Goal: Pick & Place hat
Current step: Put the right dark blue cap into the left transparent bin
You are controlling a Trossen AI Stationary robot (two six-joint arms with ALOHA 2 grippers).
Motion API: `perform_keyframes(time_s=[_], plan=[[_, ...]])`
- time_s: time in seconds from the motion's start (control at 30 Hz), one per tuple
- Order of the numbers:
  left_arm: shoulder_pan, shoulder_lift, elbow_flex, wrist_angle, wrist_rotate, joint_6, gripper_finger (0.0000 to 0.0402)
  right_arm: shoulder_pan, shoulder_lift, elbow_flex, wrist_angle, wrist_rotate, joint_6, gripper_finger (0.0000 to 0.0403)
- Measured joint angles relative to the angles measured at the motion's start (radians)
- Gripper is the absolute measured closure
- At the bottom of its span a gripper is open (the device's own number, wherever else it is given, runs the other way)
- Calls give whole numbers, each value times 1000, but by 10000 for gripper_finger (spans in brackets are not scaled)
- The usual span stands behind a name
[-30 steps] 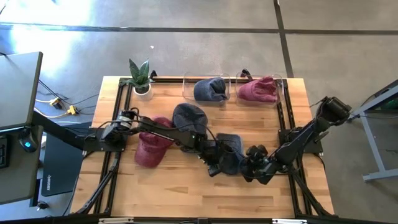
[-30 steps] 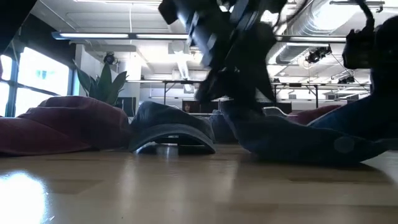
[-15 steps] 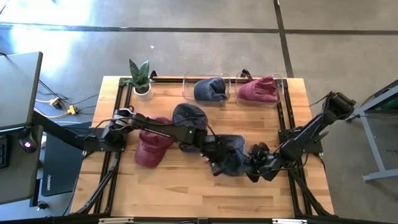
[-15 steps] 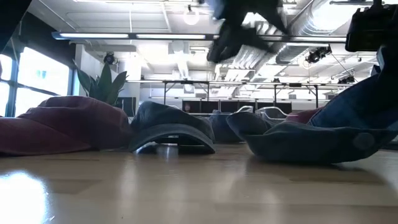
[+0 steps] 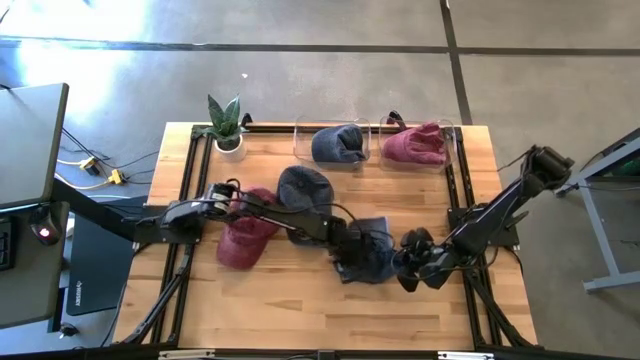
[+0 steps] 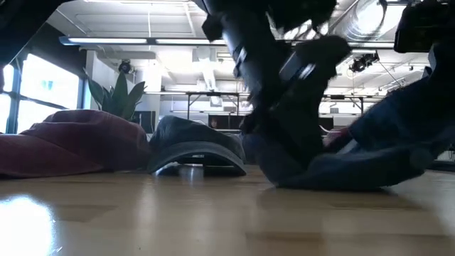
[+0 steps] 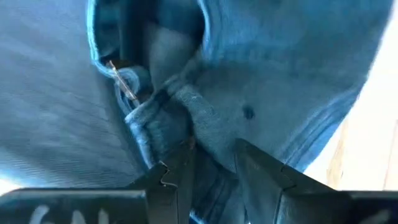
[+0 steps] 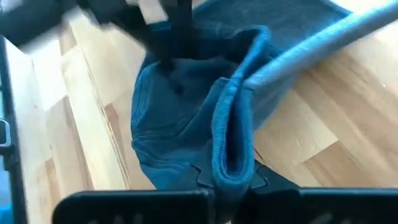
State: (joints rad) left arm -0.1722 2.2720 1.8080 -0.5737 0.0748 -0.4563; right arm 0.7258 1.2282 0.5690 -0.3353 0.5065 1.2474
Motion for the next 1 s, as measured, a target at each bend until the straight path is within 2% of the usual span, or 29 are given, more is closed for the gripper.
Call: perform_keyframes(time_s=[0.27, 0.4, 0.57, 0.83, 1.0], plan=[[3, 0, 13, -182, 25, 72, 291, -10, -62, 0, -91, 42, -25, 399], [2, -11, 104, -268, 22, 86, 291, -21, -63, 0, -111, 37, -37, 394], [1, -19, 207, -238, -4, 123, 291, -25, -64, 0, -113, 36, -63, 399], [2, 84, 209, -123, 25, 128, 291, -25, -63, 0, -118, -6, -76, 393], [2, 119, 212, -167, 83, 92, 291, -24, -63, -1, -131, -40, -78, 399]])
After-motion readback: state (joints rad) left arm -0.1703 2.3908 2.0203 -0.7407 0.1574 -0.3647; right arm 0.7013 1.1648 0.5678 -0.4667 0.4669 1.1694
